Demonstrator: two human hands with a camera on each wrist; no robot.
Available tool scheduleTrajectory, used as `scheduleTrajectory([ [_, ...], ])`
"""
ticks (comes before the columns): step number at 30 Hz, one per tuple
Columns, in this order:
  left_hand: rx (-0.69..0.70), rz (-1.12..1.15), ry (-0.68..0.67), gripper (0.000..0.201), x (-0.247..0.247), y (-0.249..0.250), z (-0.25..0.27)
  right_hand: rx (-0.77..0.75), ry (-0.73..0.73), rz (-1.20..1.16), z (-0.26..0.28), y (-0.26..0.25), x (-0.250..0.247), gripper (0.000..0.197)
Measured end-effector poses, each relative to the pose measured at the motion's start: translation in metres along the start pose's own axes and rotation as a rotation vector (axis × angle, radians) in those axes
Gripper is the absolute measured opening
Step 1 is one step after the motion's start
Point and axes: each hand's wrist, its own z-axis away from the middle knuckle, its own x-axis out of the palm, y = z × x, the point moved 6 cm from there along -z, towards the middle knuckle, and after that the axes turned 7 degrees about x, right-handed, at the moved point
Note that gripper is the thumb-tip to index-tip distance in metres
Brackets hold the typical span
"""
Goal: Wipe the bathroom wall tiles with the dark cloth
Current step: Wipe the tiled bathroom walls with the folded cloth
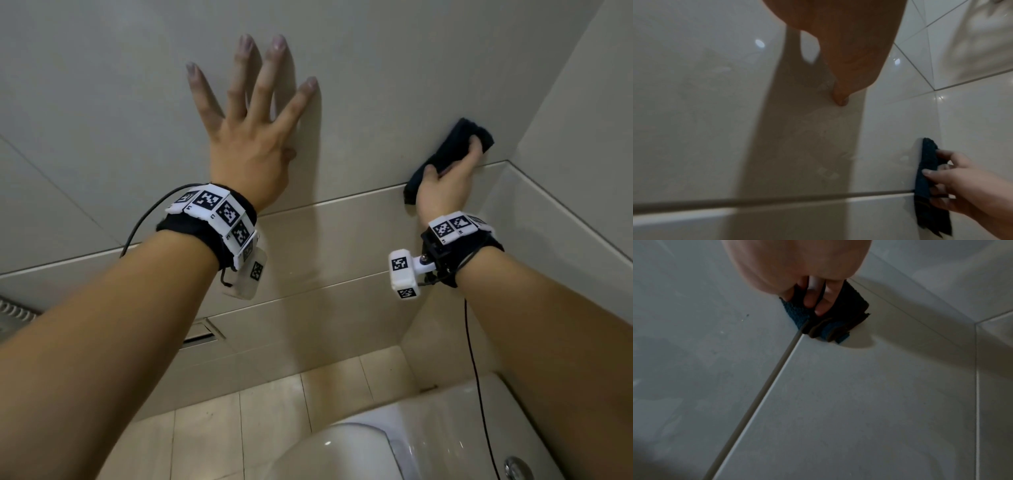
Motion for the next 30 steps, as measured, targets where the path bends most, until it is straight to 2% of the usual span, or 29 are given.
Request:
scheduleTrajectory([
  [8,0.029,0.003,0.044,0.085,0.0,-0.002,0.003,-0.154,-0.089,0.072,0.04,-0.024,0.026,0.069],
  [14,0.082,0.128,0.176,0.059,-0.006,-0.028,0.037,-0.282,-0.196,0.076,0.106,-0.06,0.072,0.069],
  [17,0.021,0.198,0.163,0.056,-0.005,-0.048,0.069,-0.358,-0.231,0.102,0.136,-0.075,0.092,0.069],
  [22,-0.071,0.354,0.038,0.047,0.001,-0.077,0.123,-0.512,-0.321,0.185,0.195,-0.1,0.131,0.068],
  [27,-0.226,0.519,-0.086,0.04,0.007,-0.112,0.18,-0.772,-0.468,0.376,0.276,-0.118,0.184,0.065],
  [30,-0.365,0.608,-0.08,0.037,0.007,-0.143,0.209,-0.82,-0.534,0.442,0.314,-0.122,0.21,0.071],
])
